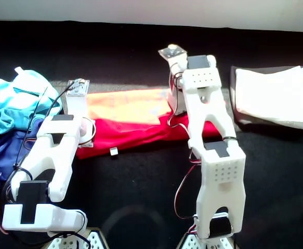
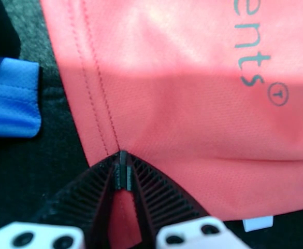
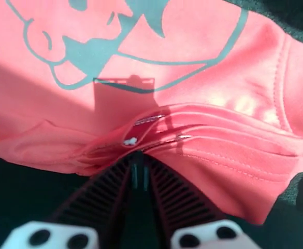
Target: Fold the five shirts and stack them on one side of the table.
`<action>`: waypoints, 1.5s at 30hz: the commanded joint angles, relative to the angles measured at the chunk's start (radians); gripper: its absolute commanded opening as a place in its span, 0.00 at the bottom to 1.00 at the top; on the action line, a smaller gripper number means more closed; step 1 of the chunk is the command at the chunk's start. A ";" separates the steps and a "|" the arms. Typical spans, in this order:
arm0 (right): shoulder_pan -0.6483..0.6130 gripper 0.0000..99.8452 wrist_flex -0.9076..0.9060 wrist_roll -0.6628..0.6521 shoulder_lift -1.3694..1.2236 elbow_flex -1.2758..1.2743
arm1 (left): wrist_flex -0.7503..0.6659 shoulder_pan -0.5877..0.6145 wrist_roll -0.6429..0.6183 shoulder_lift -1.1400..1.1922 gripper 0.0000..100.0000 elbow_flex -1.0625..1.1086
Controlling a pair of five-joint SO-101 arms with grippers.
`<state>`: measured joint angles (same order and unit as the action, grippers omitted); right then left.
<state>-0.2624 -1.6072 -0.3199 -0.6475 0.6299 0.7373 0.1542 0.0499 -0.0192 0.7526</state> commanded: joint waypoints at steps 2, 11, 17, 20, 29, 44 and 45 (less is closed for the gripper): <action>-0.010 0.01 0.058 -0.006 -0.050 0.002 | -0.009 0.013 -0.006 -0.012 0.01 0.004; -0.024 0.01 0.012 0.006 -0.021 0.012 | -0.009 0.013 -0.006 -0.012 0.01 0.004; -0.081 0.01 0.002 0.112 0.154 -0.010 | -0.008 0.015 -0.005 -0.013 0.01 0.005; -0.160 0.01 -0.008 0.107 0.151 -0.065 | -0.003 0.022 -0.006 -0.024 0.01 0.001; -0.260 0.01 0.048 0.107 0.059 -0.216 | 0.127 0.199 -0.005 -0.242 0.01 -0.001; -0.189 0.01 -0.058 0.106 0.524 -0.252 | 0.167 0.420 0.153 -0.091 0.01 -0.180; -0.151 0.01 -0.071 0.106 0.575 -0.252 | 0.169 0.430 0.161 -0.038 0.01 -0.228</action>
<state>-0.5017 -1.6517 -0.2186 -0.2808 0.3813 0.8953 0.5485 0.1834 -0.1588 0.6544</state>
